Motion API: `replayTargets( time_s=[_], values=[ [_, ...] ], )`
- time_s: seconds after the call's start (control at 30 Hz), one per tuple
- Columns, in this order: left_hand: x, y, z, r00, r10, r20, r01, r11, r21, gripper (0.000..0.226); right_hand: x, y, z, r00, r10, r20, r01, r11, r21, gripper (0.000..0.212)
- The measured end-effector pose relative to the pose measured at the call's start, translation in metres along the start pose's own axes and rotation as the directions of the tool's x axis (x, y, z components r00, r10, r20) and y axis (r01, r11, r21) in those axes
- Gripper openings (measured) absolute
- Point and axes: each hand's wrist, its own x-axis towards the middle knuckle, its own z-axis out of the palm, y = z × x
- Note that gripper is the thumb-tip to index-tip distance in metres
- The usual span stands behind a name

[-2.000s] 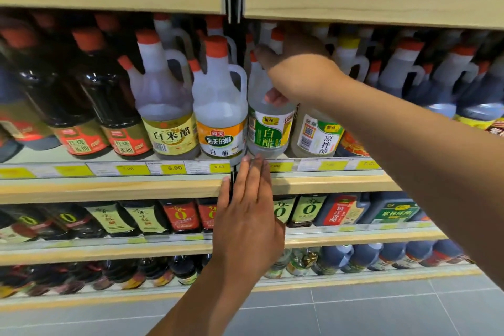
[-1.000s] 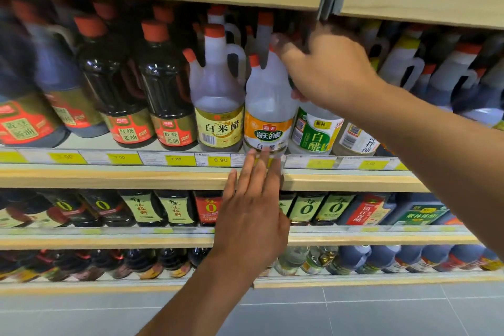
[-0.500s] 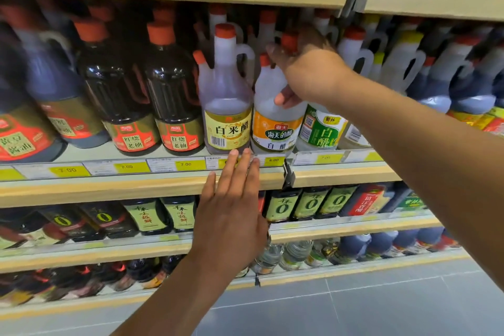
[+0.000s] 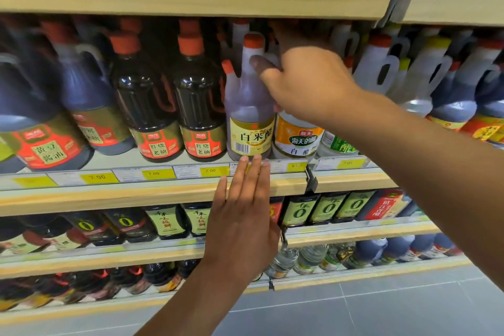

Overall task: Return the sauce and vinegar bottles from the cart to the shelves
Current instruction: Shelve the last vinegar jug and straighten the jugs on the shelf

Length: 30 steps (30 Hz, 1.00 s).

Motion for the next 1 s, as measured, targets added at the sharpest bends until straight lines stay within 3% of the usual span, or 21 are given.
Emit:
replayTargets(
  time_s=[0.1,0.17,0.23,0.27,0.4,0.53,0.6,0.67,0.73,1.0],
  values=[
    [-0.003,-0.015,-0.003,1.000,-0.015,-0.021,0.015,1.000,0.004,0.095,0.021,-0.016,0.007,0.958,0.053,0.283,-0.128,0.959,0.253,0.033],
    [-0.006,-0.025,-0.003,0.999,-0.002,-0.037,0.002,1.000,0.007,0.092,0.029,-0.020,0.010,0.961,0.047,0.274,-0.156,0.908,0.390,0.035],
    [-0.009,-0.033,-0.002,0.998,0.019,-0.066,-0.019,1.000,0.002,0.088,0.028,-0.022,0.010,0.975,0.059,0.212,-0.148,0.891,0.430,0.023],
    [-0.010,-0.035,-0.001,0.997,0.027,-0.074,-0.027,1.000,0.006,0.086,0.027,-0.024,0.010,0.973,0.058,0.224,-0.145,0.908,0.394,0.016],
    [-0.011,-0.040,-0.001,0.997,0.046,-0.065,-0.045,0.999,0.014,0.084,0.019,-0.028,0.010,0.971,0.057,0.233,-0.105,0.974,0.200,0.045],
    [-0.011,-0.041,-0.004,0.998,0.040,-0.057,-0.041,0.999,-0.009,0.085,0.017,-0.031,0.007,0.966,0.081,0.246,-0.143,0.959,0.244,0.039],
    [-0.011,-0.042,-0.006,0.998,0.041,-0.055,-0.042,0.999,-0.020,0.085,0.018,-0.036,0.005,0.947,0.149,0.285,-0.217,0.950,0.224,0.054],
    [-0.012,-0.046,-0.008,0.998,0.030,-0.056,-0.032,0.999,-0.026,0.084,0.016,-0.044,0.001,0.957,0.173,0.233,-0.196,0.977,0.078,0.070],
    [-0.013,-0.052,-0.010,0.998,0.021,-0.053,-0.022,1.000,-0.015,0.083,0.013,-0.055,0.001,0.980,0.125,0.156,-0.121,0.992,-0.031,0.072],
    [-0.023,-0.075,-0.017,0.999,0.016,-0.046,-0.015,1.000,0.004,0.082,0.022,-0.103,0.022,0.978,0.044,0.206,-0.064,0.994,0.094,0.069]
  ],
)
